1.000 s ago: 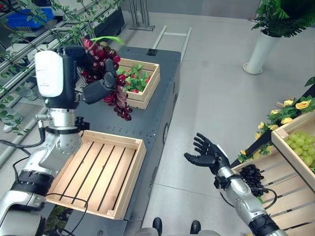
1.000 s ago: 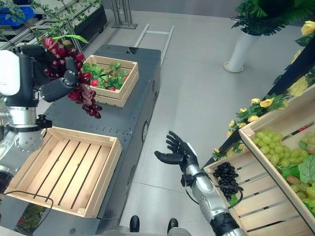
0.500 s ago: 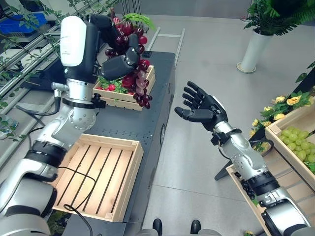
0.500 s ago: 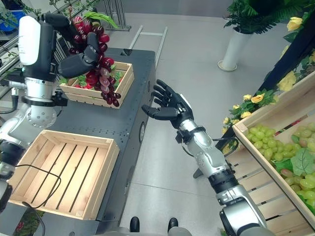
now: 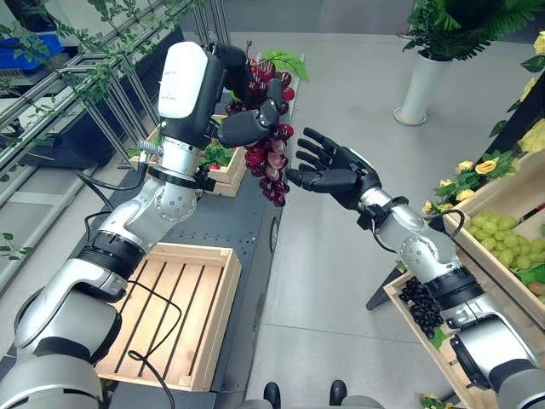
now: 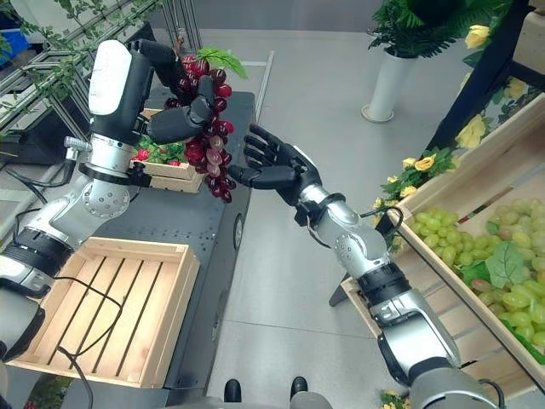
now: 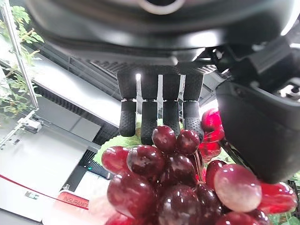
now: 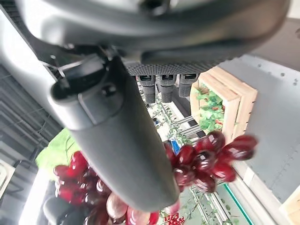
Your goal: Pick up the fruits from the basket on one side to the basket on the other side
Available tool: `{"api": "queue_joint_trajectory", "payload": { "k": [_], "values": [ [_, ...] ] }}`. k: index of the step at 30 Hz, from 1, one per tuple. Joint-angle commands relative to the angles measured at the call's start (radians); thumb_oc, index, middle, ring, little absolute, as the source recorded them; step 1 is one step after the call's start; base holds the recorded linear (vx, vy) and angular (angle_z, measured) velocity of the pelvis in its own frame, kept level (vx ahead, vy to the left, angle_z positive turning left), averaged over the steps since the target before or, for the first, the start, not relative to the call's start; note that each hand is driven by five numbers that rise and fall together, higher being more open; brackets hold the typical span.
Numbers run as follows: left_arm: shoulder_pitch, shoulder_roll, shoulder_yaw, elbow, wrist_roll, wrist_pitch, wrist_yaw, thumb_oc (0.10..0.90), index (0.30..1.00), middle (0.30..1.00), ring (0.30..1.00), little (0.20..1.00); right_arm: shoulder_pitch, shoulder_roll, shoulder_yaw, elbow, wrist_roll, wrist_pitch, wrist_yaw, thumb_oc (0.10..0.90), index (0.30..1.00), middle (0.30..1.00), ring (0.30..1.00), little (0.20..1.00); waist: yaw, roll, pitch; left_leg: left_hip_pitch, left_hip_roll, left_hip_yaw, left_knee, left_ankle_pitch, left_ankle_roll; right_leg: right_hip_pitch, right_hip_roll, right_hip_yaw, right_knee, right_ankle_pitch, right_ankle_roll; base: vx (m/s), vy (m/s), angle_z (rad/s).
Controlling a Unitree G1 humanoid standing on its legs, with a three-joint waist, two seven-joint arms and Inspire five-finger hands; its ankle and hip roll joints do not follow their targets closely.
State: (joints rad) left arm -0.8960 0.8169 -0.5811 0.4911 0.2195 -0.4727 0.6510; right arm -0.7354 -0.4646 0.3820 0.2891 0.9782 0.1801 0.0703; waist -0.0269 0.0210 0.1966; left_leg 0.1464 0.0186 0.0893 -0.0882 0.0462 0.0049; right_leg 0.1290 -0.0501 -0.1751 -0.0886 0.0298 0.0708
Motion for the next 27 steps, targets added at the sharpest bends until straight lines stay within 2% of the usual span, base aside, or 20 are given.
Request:
{"api": "queue_joint_trajectory", "payload": {
  "k": [1,17,24,27],
  "values": [
    [-0.214,-0.027,0.031,0.103,-0.092,-0.052,0.064,0.4,0.3,0.3,0.3,0.3,-0.12,-0.007,0.011,0.038,0.11,-0.046,0.08,0.8,0.9,0.9,0.9,0.9,0.013,-0.027,-0.168,-0.003,-0.058,0.003,0.001,-0.098,-0.016,0.01,0.04,0.014,0.001,-0.052,-0.037,0.0,0.0,0.0],
    [-0.256,-0.08,-0.023,0.115,-0.083,-0.058,0.065,0.4,0.3,0.3,0.3,0.3,-0.206,0.043,0.063,0.08,0.164,0.012,0.105,0.8,0.9,0.9,0.9,0.9,0.012,-0.031,-0.184,0.003,-0.051,0.012,0.002,-0.098,-0.016,0.013,0.042,0.028,0.001,-0.051,-0.04,0.0,0.0,-0.01],
    [-0.264,-0.088,-0.041,0.11,-0.068,-0.049,0.066,0.4,0.3,0.3,0.3,0.3,-0.217,0.071,0.064,0.048,0.245,-0.043,0.181,0.8,0.9,0.9,0.9,0.9,0.018,-0.031,-0.185,0.002,-0.051,0.004,0.002,-0.1,-0.013,0.015,0.041,0.025,0.001,-0.055,-0.04,0.0,0.0,0.0],
    [-0.251,-0.086,-0.038,0.124,-0.063,-0.068,0.055,0.4,0.3,0.3,0.3,0.3,-0.215,0.088,0.054,0.014,0.308,-0.055,0.237,0.8,0.9,0.9,0.9,0.9,0.02,-0.029,-0.188,0.002,-0.05,0.003,0.002,-0.101,-0.012,0.015,0.041,0.025,0.001,-0.056,-0.039,0.0,0.0,0.0]
  ]
}}
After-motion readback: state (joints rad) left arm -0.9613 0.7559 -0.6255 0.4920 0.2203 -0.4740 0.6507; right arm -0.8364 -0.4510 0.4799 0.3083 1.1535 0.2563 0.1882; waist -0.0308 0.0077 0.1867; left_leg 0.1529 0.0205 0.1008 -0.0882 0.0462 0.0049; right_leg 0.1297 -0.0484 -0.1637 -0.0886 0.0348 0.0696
